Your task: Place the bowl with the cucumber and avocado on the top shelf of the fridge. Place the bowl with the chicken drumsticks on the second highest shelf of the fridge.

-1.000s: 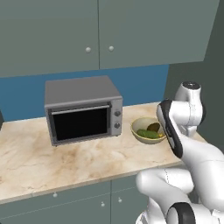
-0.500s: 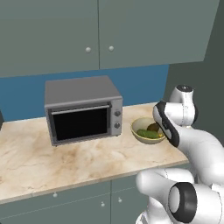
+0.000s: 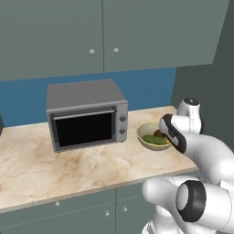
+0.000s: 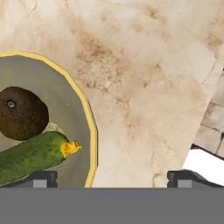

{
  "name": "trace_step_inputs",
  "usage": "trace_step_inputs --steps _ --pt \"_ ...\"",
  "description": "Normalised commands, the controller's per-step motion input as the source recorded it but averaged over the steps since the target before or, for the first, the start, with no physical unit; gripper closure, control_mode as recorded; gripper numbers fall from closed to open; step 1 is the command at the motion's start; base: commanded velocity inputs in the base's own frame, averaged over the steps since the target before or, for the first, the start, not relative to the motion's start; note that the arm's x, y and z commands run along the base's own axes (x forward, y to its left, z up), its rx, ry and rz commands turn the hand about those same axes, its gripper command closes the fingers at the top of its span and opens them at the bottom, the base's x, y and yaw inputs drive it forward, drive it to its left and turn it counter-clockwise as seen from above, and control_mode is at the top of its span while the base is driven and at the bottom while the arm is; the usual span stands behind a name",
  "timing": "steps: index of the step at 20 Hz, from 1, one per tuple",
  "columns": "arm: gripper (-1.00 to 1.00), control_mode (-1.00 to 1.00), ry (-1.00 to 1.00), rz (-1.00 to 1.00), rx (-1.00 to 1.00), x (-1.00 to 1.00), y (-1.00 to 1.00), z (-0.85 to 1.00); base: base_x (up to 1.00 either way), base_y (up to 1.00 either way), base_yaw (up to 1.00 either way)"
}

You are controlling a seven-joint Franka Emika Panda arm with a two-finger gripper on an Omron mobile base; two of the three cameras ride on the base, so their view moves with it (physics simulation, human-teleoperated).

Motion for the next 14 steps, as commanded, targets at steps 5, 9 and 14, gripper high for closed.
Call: trace_step_inputs --steps 5,9,14 --pt "-1.0 -1.0 0.0 0.04 0.0 0.26 -0.01 -0.18 0.0 0.0 0.0" --pt "-1.0 -1.0 0.0 0.04 0.0 0.35 -0.07 -0.26 0.0 0.0 0.0" --pt "-1.0 -1.0 0.0 0.03 0.0 0.39 -0.1 -0.28 0.0 0.0 0.0"
